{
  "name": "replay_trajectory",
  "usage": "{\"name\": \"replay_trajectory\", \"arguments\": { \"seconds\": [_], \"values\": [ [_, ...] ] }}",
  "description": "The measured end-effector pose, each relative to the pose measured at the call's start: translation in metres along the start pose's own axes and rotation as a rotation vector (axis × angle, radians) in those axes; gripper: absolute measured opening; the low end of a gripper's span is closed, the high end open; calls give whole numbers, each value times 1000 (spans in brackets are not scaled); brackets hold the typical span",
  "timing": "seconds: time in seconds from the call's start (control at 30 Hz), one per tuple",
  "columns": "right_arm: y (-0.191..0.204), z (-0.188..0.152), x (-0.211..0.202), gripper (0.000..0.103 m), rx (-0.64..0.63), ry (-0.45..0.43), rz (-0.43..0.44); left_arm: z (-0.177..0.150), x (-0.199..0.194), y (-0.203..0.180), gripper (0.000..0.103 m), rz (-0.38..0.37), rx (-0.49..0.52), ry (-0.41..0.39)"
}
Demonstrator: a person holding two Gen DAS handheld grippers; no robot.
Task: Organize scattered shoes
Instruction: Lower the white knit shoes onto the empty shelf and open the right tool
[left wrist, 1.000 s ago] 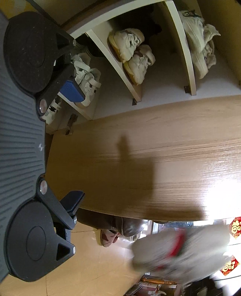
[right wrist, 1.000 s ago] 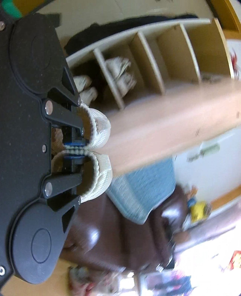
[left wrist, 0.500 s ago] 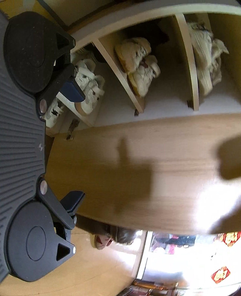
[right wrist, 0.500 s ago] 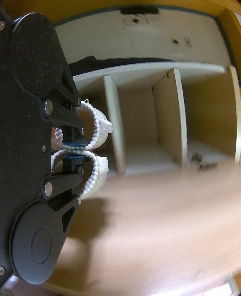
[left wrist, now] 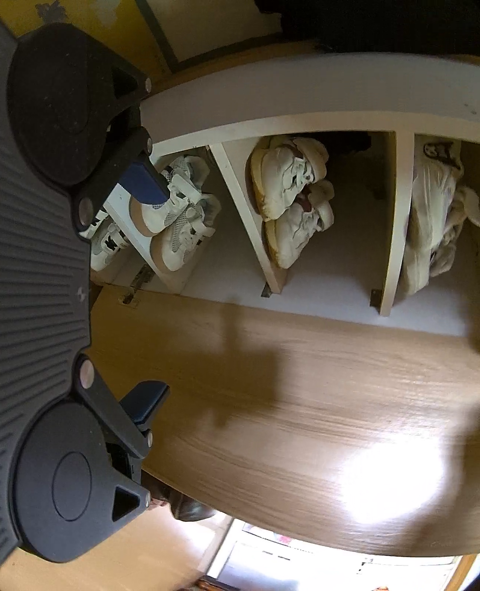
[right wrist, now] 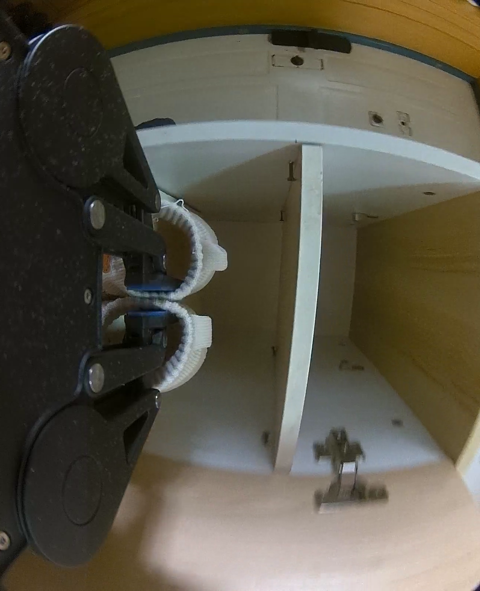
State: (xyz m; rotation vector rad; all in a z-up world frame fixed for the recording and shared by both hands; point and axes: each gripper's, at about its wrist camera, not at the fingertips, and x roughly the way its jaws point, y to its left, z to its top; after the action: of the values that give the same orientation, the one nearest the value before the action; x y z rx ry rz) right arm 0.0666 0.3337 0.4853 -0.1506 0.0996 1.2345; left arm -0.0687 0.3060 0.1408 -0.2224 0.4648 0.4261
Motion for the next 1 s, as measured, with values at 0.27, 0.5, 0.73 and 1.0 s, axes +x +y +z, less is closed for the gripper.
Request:
{"name": "replay_trajectory", "arguments": {
  "seconds": [0.27, 0.5, 0.73, 1.0],
  "values": [
    [17, 25, 60, 12, -45, 36, 7, 3, -4, 10, 102, -5, -32, -10],
    [16, 23, 104, 39, -12, 170, -35, 3, -5, 19, 102, 7, -49, -15],
    [14, 41, 100, 62, -11, 200, -44, 2, -5, 19, 102, 5, -40, -11],
    [9, 50, 87, 77, 12, 226, -90, 1, -3, 15, 102, 2, -32, -4]
  ]
}}
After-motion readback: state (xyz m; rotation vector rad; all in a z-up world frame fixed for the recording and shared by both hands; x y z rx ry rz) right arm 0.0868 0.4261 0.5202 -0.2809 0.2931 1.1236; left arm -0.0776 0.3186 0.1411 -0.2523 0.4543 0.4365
